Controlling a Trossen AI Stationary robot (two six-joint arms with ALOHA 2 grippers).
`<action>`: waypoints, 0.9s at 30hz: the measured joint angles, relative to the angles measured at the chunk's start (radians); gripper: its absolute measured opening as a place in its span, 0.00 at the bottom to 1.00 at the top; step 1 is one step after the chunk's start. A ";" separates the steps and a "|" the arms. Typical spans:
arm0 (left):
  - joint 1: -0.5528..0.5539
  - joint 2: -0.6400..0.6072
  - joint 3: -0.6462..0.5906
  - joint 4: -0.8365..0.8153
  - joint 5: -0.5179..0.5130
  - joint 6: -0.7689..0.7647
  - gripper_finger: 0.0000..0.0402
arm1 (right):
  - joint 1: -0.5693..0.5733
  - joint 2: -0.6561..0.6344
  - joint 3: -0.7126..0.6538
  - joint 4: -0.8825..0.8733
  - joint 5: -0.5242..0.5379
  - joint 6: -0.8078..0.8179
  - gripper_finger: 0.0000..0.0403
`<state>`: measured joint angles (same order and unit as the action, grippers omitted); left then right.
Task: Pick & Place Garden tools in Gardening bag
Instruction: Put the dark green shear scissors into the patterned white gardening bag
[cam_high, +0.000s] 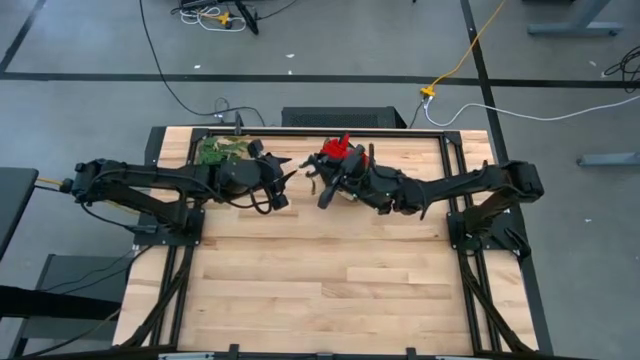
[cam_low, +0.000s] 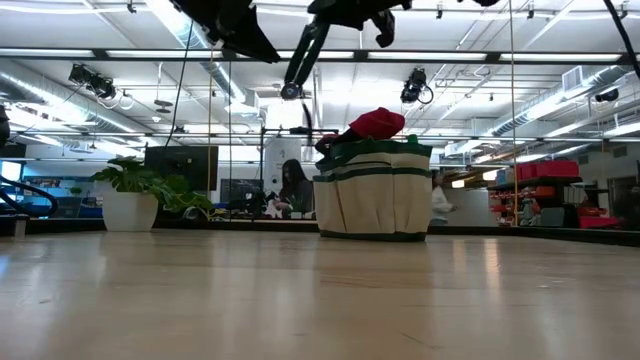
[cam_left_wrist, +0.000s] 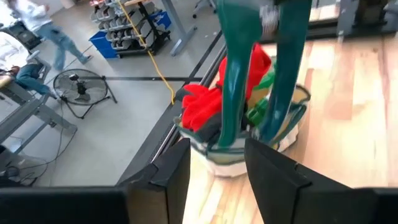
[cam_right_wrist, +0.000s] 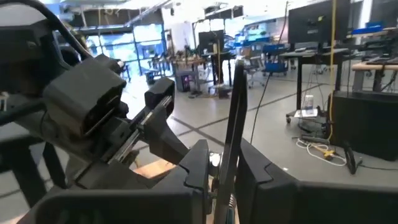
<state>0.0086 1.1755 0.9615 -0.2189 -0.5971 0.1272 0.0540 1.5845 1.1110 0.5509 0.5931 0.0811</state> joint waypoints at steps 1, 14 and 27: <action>0.000 0.000 0.000 -0.011 -0.006 0.000 0.39 | 0.000 -0.013 0.000 -0.024 -0.004 0.000 0.08; 0.000 0.000 0.000 -0.071 -0.031 -0.004 0.36 | -0.013 -0.191 -0.001 -0.296 0.092 -0.035 0.08; 0.000 0.000 0.000 -0.072 -0.031 -0.010 0.36 | -0.028 -0.264 -0.001 -0.494 0.105 -0.001 0.08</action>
<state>0.0084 1.1755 0.9615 -0.2909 -0.6280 0.1173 0.0261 1.3201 1.1103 0.0568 0.6979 0.0802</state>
